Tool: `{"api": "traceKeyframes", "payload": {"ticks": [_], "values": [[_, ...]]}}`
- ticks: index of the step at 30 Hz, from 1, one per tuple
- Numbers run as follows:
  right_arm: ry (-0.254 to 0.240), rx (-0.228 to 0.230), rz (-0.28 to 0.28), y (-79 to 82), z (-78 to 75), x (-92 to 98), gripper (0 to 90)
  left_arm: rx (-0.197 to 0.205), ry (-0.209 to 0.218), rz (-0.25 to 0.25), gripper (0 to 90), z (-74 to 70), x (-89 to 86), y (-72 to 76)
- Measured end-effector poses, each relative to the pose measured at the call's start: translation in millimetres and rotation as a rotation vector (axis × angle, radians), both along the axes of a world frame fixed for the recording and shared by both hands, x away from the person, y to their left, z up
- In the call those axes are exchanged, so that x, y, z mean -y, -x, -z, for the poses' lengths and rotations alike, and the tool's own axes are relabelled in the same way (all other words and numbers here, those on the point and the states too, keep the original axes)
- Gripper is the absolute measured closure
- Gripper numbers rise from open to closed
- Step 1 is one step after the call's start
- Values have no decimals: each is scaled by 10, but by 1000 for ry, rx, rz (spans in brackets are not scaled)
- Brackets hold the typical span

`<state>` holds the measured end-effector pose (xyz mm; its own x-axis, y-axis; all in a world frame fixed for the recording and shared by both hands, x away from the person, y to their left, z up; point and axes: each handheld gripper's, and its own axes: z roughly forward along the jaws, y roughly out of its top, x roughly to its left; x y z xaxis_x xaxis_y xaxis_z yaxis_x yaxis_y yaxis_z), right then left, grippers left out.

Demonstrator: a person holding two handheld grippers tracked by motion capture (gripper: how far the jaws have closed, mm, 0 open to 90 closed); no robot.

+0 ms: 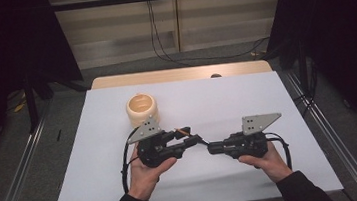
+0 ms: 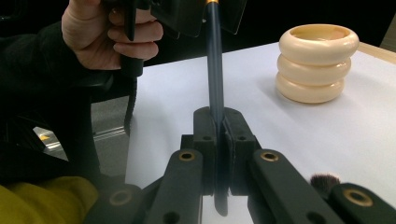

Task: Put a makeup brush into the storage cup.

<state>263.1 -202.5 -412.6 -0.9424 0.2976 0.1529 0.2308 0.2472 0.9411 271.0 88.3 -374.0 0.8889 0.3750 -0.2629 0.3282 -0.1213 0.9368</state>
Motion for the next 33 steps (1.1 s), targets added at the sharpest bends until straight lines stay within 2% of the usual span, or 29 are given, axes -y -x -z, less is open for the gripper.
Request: {"api": "traceKeyframes", "payload": {"ticks": [4, 11, 14, 28, 33], "values": [[3, 7, -9, 3, 3, -10, 850, -20, 31, 13, 699, -1, -10, -19], [21, 8, -19, 11, 18, -27, 849, -44, 60, 37, 755, 2, -9, -20], [35, 11, -26, 15, 33, -56, 848, -42, 67, 49, 784, -8, 1, -16], [47, 14, -18, 17, 46, -74, 833, -80, 80, 78, 836, -20, 12, -12], [43, 10, -7, 14, 48, -73, 829, -75, 74, 76, 841, -36, 21, -11]]}}
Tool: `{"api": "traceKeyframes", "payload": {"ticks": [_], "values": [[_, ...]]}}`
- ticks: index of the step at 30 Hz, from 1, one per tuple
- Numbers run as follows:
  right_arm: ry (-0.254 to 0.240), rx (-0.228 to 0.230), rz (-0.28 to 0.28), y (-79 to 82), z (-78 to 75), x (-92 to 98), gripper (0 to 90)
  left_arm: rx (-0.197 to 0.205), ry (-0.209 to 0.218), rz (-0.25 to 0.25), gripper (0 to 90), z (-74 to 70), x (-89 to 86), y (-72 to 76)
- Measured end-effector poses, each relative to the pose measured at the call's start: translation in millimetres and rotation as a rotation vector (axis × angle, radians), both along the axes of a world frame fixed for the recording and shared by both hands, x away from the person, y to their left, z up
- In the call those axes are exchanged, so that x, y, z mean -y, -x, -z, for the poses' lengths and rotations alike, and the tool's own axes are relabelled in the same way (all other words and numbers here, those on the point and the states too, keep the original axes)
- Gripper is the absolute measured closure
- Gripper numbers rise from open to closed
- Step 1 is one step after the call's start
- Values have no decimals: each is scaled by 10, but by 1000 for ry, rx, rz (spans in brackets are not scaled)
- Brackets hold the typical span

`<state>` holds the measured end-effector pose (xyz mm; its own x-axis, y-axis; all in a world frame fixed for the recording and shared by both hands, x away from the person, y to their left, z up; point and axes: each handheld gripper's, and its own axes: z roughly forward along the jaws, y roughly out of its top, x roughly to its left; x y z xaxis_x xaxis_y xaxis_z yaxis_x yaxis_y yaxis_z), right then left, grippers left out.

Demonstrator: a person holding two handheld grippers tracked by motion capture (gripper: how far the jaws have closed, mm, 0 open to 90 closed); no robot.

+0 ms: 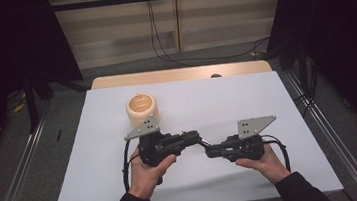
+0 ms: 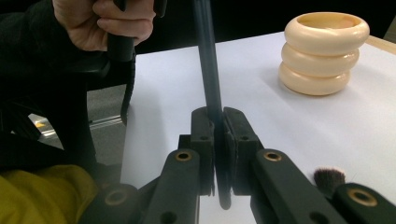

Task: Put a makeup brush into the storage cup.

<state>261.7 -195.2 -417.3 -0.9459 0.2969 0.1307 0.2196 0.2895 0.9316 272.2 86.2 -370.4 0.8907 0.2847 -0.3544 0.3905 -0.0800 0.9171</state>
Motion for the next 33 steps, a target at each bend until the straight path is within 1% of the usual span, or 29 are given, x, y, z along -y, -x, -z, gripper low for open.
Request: {"api": "traceKeyframes", "payload": {"ticks": [4, 6, 7, 8, 9, 10, 11, 12, 14, 15, 16, 17, 19, 21, 22, 24, 25, 26, 27, 28, 30, 32, 33], "values": [[-4, -3, -1, -4, 2, 6, 825, 0, -2, -4, 842, -15, 15, 3], [-16, -7, 10, -7, 0, 21, 820, 3, -2, -11, 842, -35, 29, 7], [-18, -4, 10, -8, -2, 22, 818, 12, -12, -5, 842, -47, 23, 4], [-20, -2, 15, -5, -9, 24, 814, 9, -8, -7, 842, -56, 31, 12], [-27, -6, 12, -4, -12, 26, 811, 12, -16, -8, 842, -62, 30, 14], [-26, -5, 12, -3, -12, 27, 801, 14, -24, -16, 842, -60, 32, 16], [-25, -5, 15, -3, -10, 29, 786, 9, -23, -16, 842, -48, 29, 7], [-29, -8, 20, -4, -7, 36, 776, 6, -33, -21, 842, -35, 22, -7], [-24, -6, 20, -3, -3, 27, 744, 2, -32, -29, 842, -15, 16, -10], [-24, -8, 18, -2, -2, 25, 740, -6, -27, -30, 842, -6, 17, -14], [-21, -5, 22, 0, -2, 27, 729, -1, -44, -34, 842, -4, 9, -21], [-29, -10, 22, -5, 3, 25, 720, 0, -46, -37, 842, -4, 6, -21], [-28, -13, 27, -1, -1, 33, 666, 7, -54, -45, 842, -6, -1, -24], [-33, -12, 34, 5, -8, 39, 632, -1, -49, -50, 842, -6, -4, -22], [-33, -11, 37, 5, -11, 43, 601, 1, -53, -52, 842, -6, -5, -23], [-36, -14, 48, 4, -12, 50, 532, -6, -56, -56, 842, -3, -15, -30], [-33, -4, 60, 7, -13, 52, 508, -12, -51, -61, 842, -2, -14, -28], [-32, -2, 63, 8, -13, 53, 487, -12, -75, -80, 842, -3, -23, -34], [-32, 1, 66, 11, -16, 56, 464, -11, -78, -85, 842, 3, -35, -44], [-29, 8, 76, 15, -20, 56, 435, -19, -70, -85, 842, 9, -41, -50], [-30, 7, 93, 13, -22, 61, 382, -19, -79, -94, 842, 15, -62, -57], [-24, 4, 130, 5, -20, 70, 311, -13, -89, -98, 842, 17, -84, -61], [-30, 2, 127, -2, -16, 76, 302, -19, -86, -101, 842, 18, -88, -60]]}}
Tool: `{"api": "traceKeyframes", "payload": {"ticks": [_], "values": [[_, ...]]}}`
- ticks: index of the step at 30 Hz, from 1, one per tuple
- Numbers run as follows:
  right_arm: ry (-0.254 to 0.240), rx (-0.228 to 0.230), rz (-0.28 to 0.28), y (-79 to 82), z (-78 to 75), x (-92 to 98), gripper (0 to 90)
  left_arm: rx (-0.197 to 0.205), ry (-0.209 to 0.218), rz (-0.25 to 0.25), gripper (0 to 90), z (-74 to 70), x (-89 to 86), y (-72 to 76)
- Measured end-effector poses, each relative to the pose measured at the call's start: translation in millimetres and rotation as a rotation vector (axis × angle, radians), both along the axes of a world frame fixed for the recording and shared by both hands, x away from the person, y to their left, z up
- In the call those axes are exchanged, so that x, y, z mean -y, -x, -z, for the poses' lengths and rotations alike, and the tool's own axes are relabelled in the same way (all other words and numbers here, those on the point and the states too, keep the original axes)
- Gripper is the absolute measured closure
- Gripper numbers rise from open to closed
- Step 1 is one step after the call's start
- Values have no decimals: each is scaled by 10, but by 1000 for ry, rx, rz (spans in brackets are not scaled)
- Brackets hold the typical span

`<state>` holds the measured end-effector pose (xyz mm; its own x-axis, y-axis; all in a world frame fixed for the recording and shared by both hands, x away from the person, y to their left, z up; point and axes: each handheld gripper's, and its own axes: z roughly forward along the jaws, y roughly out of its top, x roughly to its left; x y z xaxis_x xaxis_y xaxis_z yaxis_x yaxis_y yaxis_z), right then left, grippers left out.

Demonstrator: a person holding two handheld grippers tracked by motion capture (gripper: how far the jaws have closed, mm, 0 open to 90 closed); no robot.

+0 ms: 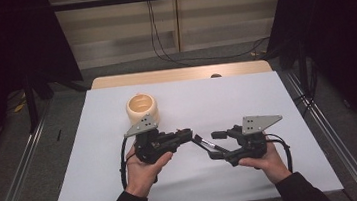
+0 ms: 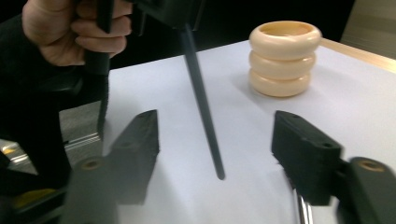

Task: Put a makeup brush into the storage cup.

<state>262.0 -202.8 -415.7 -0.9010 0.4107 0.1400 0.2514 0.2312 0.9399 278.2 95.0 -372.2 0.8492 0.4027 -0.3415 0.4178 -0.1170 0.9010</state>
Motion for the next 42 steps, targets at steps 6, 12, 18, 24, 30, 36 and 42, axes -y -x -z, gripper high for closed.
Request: {"api": "traceKeyframes", "payload": {"ticks": [6, 12, 18, 24, 30, 36, 42], "values": [[-21, -13, 52, -17, -12, 33, 106, 2, -12, -3, 842, -4, -46, -8], [-19, 0, 66, -3, -24, 88, 18, 11, -31, -18, 842, -41, -100, -14], [-17, 51, 112, 72, -38, 143, 18, 12, -28, -34, 842, -89, -177, -26], [-6, 82, 177, 162, -25, 230, 18, 21, -58, -48, 842, -140, -220, -52], [-6, 105, 251, 240, -30, 329, 1, 26, -65, -56, 842, -178, -278, -90], [-12, 105, 301, 266, -4, 412, 0, 31, -65, -63, 842, -164, -350, -130], [-3, 98, 339, 336, 45, 498, 0, 41, -75, -92, 842, -230, -451, -162]]}}
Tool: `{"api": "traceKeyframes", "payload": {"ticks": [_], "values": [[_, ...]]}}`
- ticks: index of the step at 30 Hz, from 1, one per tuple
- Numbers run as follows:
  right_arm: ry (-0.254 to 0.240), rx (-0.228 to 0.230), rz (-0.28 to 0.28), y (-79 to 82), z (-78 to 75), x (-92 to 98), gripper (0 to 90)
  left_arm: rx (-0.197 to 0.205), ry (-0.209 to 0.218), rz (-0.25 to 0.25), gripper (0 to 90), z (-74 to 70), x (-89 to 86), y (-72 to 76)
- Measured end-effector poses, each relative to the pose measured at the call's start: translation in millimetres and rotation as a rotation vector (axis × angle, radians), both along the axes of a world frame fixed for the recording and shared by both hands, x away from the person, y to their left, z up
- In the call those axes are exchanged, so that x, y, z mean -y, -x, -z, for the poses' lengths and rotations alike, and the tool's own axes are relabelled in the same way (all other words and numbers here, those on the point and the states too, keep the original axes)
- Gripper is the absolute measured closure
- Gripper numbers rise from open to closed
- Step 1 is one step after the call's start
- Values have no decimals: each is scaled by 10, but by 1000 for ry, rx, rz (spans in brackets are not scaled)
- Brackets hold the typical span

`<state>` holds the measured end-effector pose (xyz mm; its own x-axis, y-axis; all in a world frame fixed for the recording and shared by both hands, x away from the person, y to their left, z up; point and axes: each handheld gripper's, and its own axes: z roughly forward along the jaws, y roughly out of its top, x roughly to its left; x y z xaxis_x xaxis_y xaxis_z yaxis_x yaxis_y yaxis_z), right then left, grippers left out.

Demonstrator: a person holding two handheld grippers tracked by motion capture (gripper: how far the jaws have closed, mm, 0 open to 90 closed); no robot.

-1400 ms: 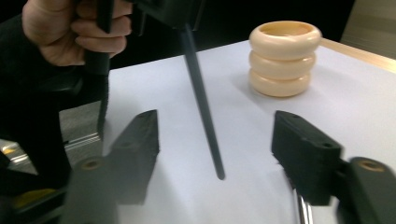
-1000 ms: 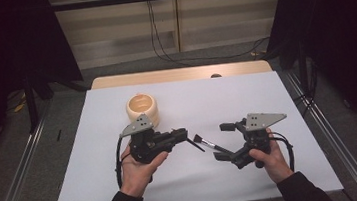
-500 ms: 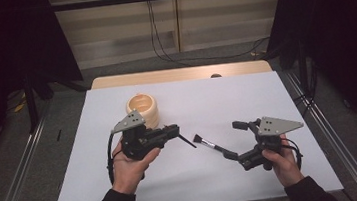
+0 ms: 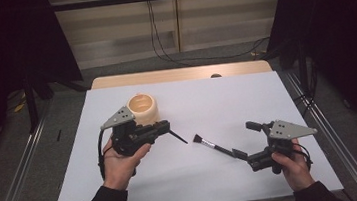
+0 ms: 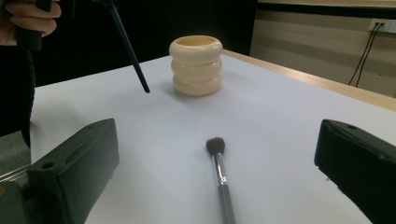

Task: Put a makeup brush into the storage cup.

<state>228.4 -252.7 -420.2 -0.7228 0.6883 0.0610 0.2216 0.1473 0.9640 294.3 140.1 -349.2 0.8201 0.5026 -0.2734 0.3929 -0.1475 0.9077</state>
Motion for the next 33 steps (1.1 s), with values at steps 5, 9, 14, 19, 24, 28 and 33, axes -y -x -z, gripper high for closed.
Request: {"api": "traceKeyframes", "payload": {"ticks": [5, 9, 14, 19, 24, 28, 33], "values": [[-6, 1, 18, 71, 17, 82, 0, 6, -9, -17, 842, -51, -66, -17], [-1, -15, 34, 110, 48, 135, 0, 8, -11, -33, 842, -81, -114, -35], [-8, -16, 44, 129, 78, 140, 0, 21, -9, -50, 842, -150, -176, -53], [-12, -16, 48, 130, 85, 139, 0, 25, -28, -69, 842, -213, -228, -98], [-7, -31, 50, 108, 109, 126, 0, 21, -38, -95, 842, -213, -266, -172], [-8, -22, 54, 114, 100, 137, 0, 25, -29, -118, 842, -243, -325, -232], [-6, -15, 55, 117, 95, 154, 0, 47, -56, -132, 842, -287, -344, -252]]}}
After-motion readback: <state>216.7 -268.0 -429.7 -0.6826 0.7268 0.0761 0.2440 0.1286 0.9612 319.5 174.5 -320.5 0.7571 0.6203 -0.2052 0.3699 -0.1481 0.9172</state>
